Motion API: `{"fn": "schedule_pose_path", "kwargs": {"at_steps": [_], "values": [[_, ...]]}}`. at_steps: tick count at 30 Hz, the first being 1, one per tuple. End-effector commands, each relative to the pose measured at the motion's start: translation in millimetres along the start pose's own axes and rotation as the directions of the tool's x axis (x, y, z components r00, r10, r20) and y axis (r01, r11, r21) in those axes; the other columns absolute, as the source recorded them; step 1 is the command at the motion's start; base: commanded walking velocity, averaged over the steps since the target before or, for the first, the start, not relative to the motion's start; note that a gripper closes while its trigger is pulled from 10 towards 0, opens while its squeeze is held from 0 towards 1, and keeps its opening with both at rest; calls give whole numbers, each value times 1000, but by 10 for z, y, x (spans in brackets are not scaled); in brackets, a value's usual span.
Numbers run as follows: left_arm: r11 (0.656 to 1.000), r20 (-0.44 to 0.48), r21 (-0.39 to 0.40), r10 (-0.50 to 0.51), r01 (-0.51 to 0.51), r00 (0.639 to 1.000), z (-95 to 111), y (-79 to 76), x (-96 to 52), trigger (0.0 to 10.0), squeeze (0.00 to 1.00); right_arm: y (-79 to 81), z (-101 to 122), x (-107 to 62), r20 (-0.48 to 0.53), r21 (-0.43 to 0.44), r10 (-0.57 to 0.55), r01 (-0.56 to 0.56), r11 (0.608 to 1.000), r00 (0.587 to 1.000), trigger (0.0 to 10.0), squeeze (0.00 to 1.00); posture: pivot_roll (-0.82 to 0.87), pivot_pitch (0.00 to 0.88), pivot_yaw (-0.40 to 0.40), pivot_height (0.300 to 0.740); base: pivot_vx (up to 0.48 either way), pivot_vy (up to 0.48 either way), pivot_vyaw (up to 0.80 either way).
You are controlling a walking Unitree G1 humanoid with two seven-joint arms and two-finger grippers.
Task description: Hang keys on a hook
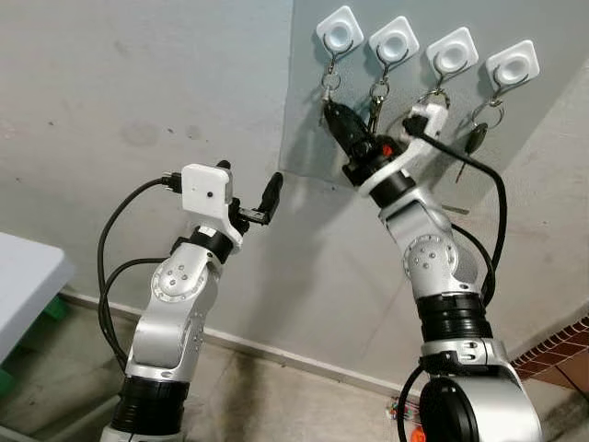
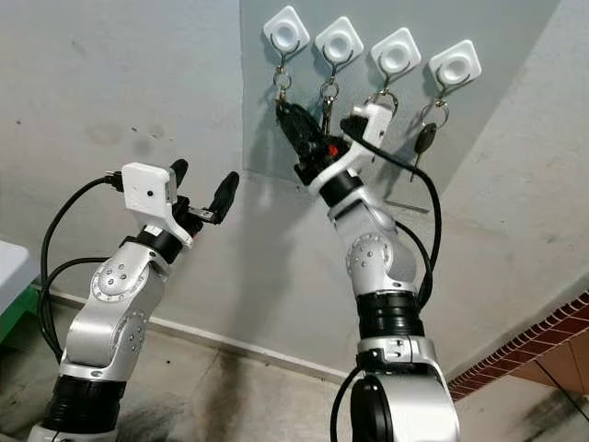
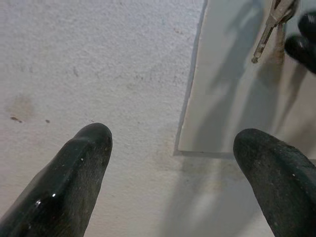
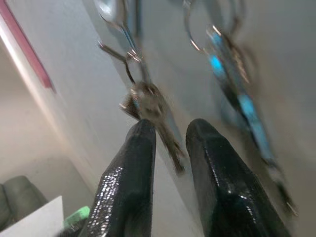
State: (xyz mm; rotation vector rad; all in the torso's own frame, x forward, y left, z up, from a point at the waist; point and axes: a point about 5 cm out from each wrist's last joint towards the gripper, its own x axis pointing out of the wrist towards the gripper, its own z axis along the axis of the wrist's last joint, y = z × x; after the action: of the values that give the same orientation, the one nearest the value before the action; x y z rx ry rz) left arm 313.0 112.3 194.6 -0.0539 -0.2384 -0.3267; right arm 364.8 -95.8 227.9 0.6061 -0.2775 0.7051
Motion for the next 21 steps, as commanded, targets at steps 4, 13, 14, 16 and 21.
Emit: {"fn": "schedule_pose_path", "kwargs": {"at_steps": [4,13,14,16,21], "values": [[1000,-20,13,18,-17,1000,-89,19,-24,10000,0,-82,-120,-127,-44,-33,-33,31,999,999,10000,1000,34,62,-60,740,0,0,0],[992,-204,-38,113,-123,973,-692,130,-183,10000,0,-348,-678,-667,-193,-75,-210,199,977,958,10000,1000,14,42,-41,740,0,0,0],[992,-204,-38,113,-123,973,-692,130,-183,10000,0,-348,-678,-667,-193,-75,-210,199,977,958,10000,1000,14,42,-41,740,0,0,0],[986,-270,-53,139,-159,953,-888,161,-249,10000,0,-427,-807,-834,-234,-103,-265,247,963,935,10000,1000,9,39,-34,740,0,0,0],[982,-417,-6,168,-188,893,-1330,192,-447,10000,0,-624,-1088,-1282,-334,-164,-410,376,912,849,10000,1000,-2,36,-23,740,0,0,0]]}}
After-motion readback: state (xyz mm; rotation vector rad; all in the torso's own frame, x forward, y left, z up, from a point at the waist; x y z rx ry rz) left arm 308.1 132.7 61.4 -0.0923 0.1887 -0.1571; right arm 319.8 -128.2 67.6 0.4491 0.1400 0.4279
